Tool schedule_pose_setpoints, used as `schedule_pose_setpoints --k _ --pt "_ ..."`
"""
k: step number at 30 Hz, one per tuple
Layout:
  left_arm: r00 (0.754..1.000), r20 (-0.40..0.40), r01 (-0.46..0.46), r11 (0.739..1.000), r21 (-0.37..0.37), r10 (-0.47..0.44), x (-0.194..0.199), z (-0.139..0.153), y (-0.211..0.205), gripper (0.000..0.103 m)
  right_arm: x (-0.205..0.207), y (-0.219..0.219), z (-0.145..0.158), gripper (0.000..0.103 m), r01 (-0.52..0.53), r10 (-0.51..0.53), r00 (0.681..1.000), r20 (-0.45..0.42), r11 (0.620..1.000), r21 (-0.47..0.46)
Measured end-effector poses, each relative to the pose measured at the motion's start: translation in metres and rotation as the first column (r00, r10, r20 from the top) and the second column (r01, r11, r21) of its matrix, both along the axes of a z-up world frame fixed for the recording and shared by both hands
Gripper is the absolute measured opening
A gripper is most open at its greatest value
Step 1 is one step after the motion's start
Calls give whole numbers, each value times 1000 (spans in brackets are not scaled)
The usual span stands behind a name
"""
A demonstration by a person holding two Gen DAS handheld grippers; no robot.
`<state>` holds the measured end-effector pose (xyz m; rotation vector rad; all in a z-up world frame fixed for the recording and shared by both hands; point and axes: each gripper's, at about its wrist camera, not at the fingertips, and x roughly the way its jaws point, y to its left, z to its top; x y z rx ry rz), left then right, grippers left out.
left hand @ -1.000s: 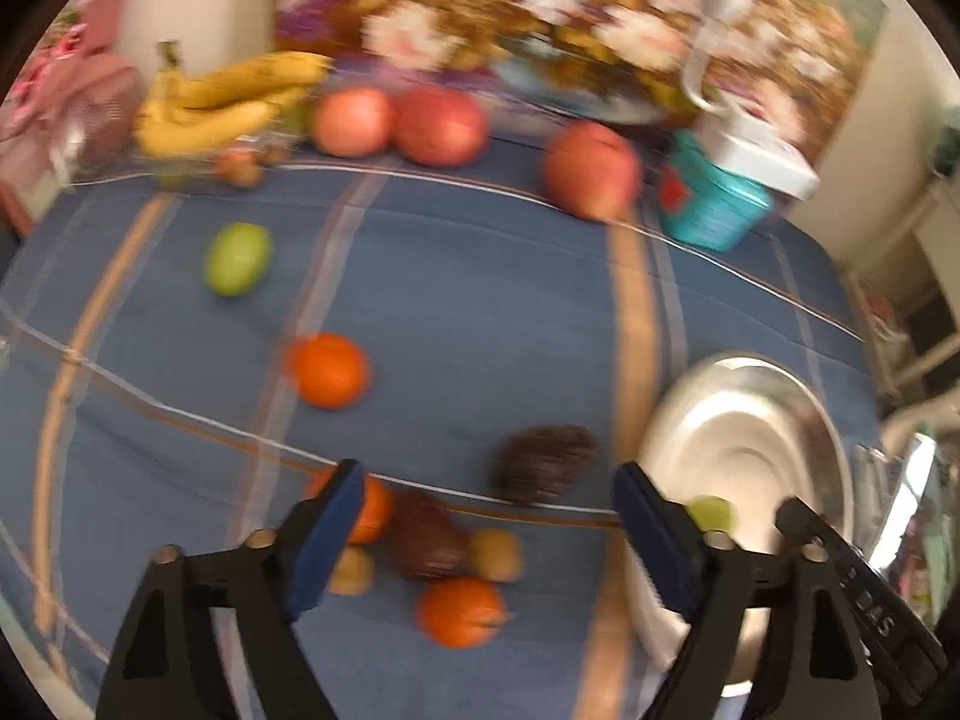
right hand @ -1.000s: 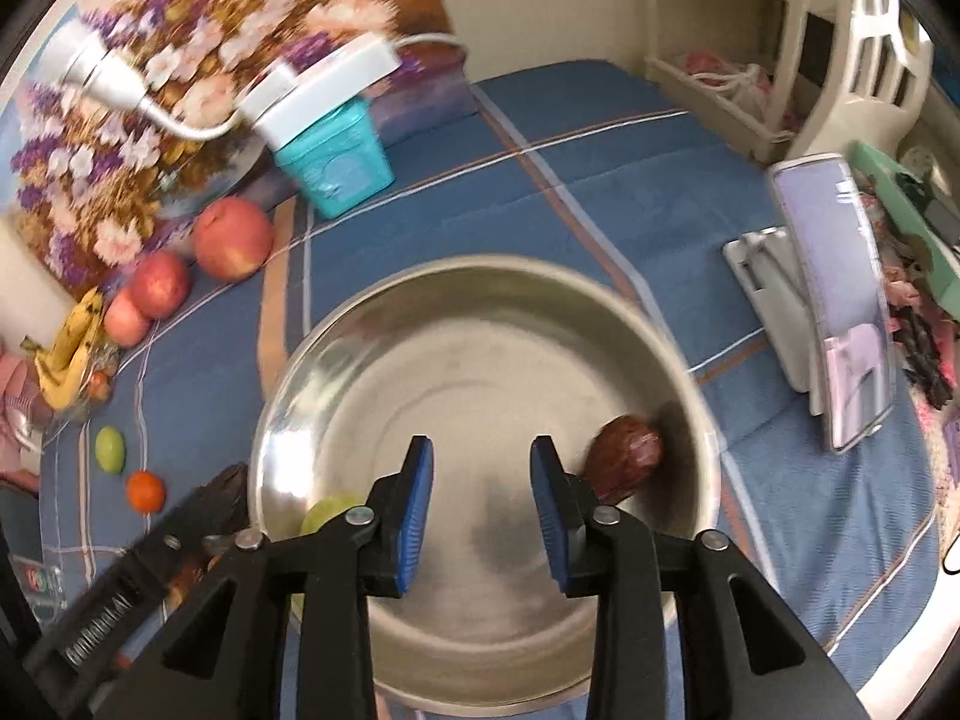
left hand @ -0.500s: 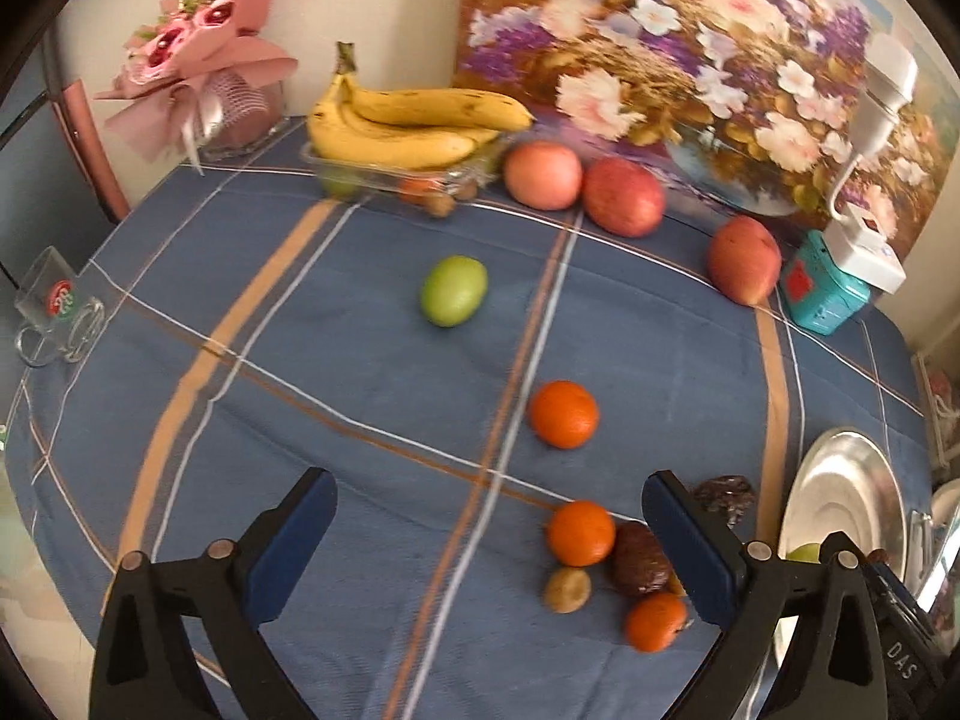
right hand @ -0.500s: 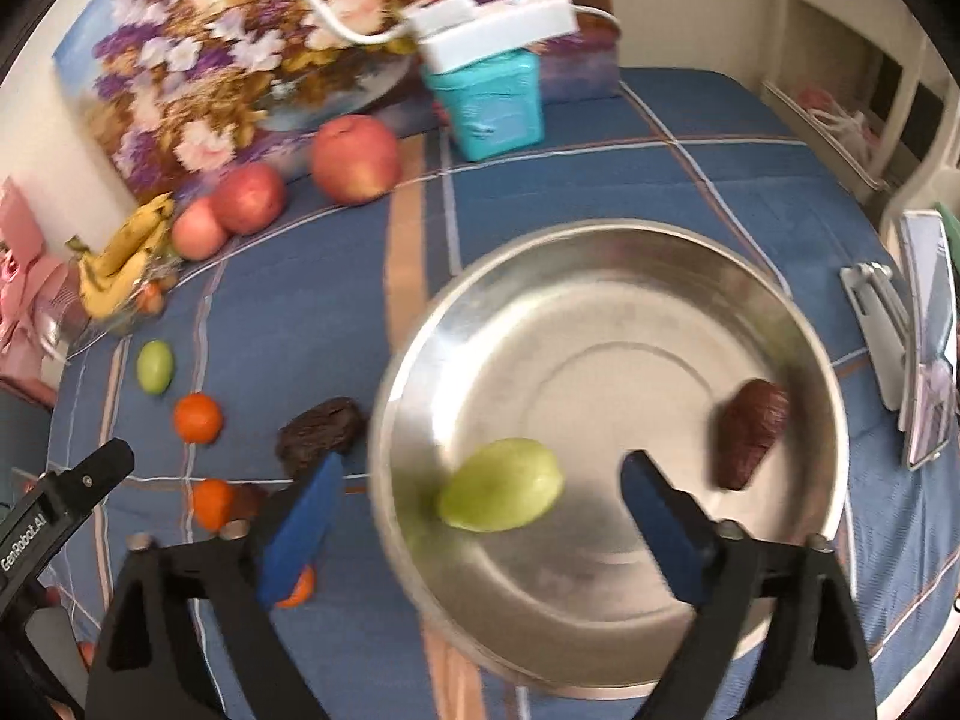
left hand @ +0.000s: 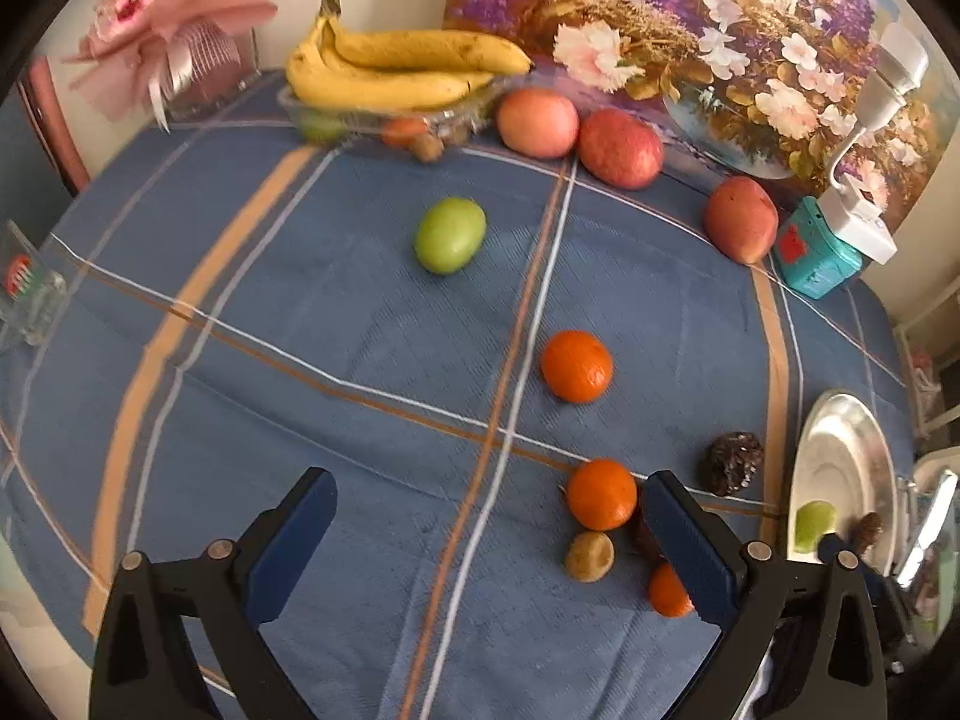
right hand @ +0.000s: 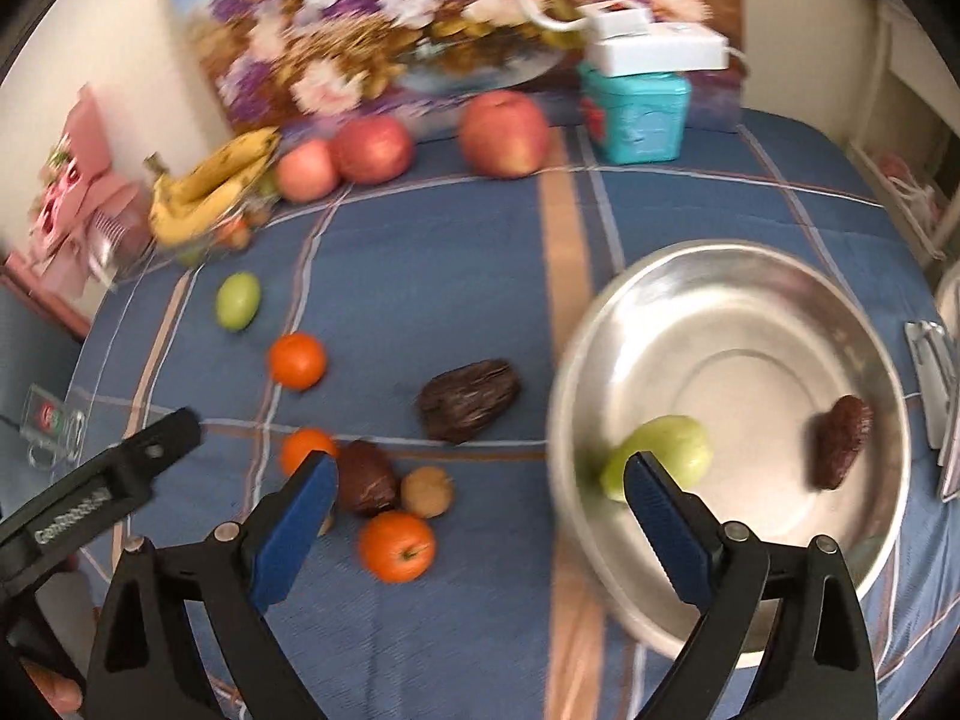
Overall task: Organize fruits
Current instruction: 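Withdraw both open tools from the plate back toward the fruits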
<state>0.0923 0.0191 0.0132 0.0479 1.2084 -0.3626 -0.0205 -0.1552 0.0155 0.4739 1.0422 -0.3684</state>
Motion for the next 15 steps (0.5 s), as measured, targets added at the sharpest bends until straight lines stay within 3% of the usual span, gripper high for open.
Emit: schedule_pose_setpoints --k 6,8,13,15 --pt "997 -75 19 1000 -15 -20 0 -17 -3 99 12 21 -9 96 -69 70 997 -29 998 8" --pt "994 -103 32 999 -35 -36 -1 -22 -6 89 14 27 -12 96 -85 85 996 -36 996 8" --pt "982 -161 91 995 -51 -98 -8 -35 -20 78 18 32 -23 95 -97 98 992 -74 995 20" --pt "977 -181 105 992 -70 -117 -10 -38 -23 75 20 33 -28 89 -100 103 991 -89 994 32"
